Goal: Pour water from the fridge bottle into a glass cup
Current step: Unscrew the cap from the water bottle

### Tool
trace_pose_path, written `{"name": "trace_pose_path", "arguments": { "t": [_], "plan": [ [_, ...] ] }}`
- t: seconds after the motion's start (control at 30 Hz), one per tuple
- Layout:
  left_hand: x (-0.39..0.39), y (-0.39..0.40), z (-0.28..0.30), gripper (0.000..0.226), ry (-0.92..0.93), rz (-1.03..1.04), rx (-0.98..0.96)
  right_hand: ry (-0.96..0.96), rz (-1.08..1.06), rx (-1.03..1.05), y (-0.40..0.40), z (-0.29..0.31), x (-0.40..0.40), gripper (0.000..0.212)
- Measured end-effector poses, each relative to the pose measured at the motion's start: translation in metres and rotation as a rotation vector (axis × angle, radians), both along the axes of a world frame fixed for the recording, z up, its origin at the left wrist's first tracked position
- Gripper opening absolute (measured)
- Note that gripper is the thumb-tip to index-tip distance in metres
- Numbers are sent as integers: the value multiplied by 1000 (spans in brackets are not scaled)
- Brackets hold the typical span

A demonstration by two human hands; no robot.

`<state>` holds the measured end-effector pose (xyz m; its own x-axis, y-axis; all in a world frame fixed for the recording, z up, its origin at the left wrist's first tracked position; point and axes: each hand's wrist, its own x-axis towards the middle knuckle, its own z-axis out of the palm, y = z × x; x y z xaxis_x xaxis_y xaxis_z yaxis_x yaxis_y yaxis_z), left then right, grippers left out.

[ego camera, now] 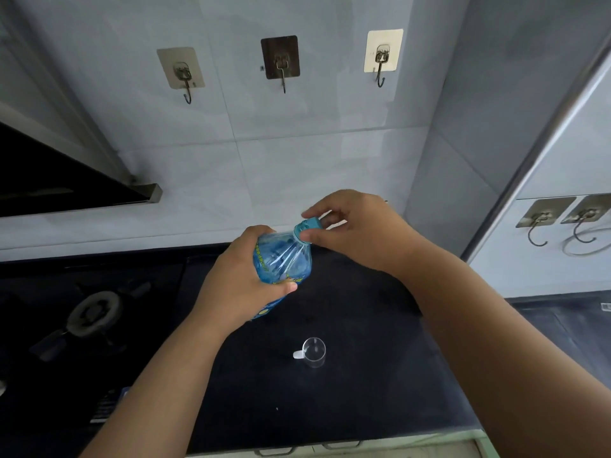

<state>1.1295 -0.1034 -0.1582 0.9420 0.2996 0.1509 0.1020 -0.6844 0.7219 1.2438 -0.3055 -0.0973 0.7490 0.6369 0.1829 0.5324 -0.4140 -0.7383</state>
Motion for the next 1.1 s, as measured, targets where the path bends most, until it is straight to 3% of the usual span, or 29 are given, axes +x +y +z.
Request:
{"name": "trace_pose_path", "arguments": {
  "t": [0.13, 0.23, 0.43, 0.63, 0.77, 0.9, 1.1],
  "plan": [
    [6, -1, -5, 78, 25, 6, 25, 83, -47, 14, -1, -12, 4, 23],
    [15, -8, -12, 83, 28, 51, 175, 170, -120, 95, -4, -33, 7, 19],
    [49, -14, -44, 89, 64, 12, 203, 397, -373, 274, -27, -109, 24, 28],
    [82, -44, -93, 82, 163, -43, 181, 494, -580, 102, -60, -205, 31, 38],
    [91, -70, -129, 82, 271, -90, 114, 565, -616, -33, -77, -255, 29, 20],
    [90, -88, -163, 84, 342, -114, 63, 789, -660, -18, -88, -298, 25, 22],
    [83, -101, -194, 86, 420, -123, 0, 945, -775, 5, -98, -342, 30, 15]
  ]
}}
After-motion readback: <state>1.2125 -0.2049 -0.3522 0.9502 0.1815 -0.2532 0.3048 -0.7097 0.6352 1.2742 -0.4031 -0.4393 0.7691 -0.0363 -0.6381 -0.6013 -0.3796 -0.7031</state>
